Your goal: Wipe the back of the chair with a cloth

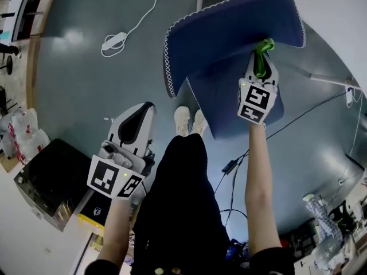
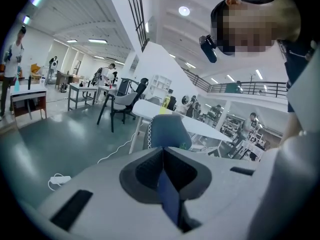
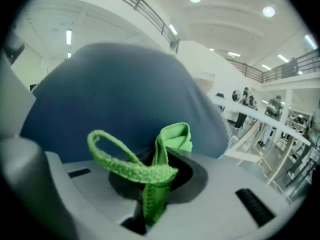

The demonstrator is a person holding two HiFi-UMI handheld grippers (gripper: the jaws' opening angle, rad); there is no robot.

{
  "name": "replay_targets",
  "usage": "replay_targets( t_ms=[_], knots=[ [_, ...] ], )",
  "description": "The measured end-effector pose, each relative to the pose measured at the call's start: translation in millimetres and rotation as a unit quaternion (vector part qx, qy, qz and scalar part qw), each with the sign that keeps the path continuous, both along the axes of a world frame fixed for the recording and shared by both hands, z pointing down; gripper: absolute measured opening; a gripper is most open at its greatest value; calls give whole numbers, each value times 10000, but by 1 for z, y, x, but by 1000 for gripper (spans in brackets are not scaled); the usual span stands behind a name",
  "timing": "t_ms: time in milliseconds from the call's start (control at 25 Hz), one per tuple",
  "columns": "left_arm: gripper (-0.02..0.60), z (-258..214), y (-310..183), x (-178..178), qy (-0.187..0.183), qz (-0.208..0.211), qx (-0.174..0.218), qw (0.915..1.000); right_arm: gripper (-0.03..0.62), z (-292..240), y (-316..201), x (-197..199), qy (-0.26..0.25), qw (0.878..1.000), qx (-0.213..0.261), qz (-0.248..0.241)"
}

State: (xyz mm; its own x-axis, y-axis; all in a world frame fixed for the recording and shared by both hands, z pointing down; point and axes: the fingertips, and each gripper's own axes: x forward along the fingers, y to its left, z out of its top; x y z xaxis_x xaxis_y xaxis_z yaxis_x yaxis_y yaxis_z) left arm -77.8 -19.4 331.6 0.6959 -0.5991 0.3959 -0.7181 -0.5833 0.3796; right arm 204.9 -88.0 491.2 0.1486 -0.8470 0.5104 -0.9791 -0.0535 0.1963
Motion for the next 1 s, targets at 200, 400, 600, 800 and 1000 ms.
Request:
replay_targets(
  t_ms=[200, 400, 600, 800, 1000],
  knots=[
    [8, -18, 0, 1, 82, -43, 79, 9999, 55, -137, -20, 38, 590, 9900, 1261, 210],
    [8, -22, 3, 7, 144, -14, 36, 9999, 55, -212, -22, 54, 1114, 9767, 1819, 216],
    [8, -30, 2, 13, 158, 8, 74, 9998, 55, -202, -31, 54, 1382, 9782, 1551, -36],
    [8, -36, -8, 17, 30, -85, 333, 9994, 55, -188, -43, 46, 1407, 9797, 1417, -186],
    [8, -45, -34, 34, -77, -153, 660, 9977, 55, -174, -58, 33, 1237, 9820, 1278, -640]
  ],
)
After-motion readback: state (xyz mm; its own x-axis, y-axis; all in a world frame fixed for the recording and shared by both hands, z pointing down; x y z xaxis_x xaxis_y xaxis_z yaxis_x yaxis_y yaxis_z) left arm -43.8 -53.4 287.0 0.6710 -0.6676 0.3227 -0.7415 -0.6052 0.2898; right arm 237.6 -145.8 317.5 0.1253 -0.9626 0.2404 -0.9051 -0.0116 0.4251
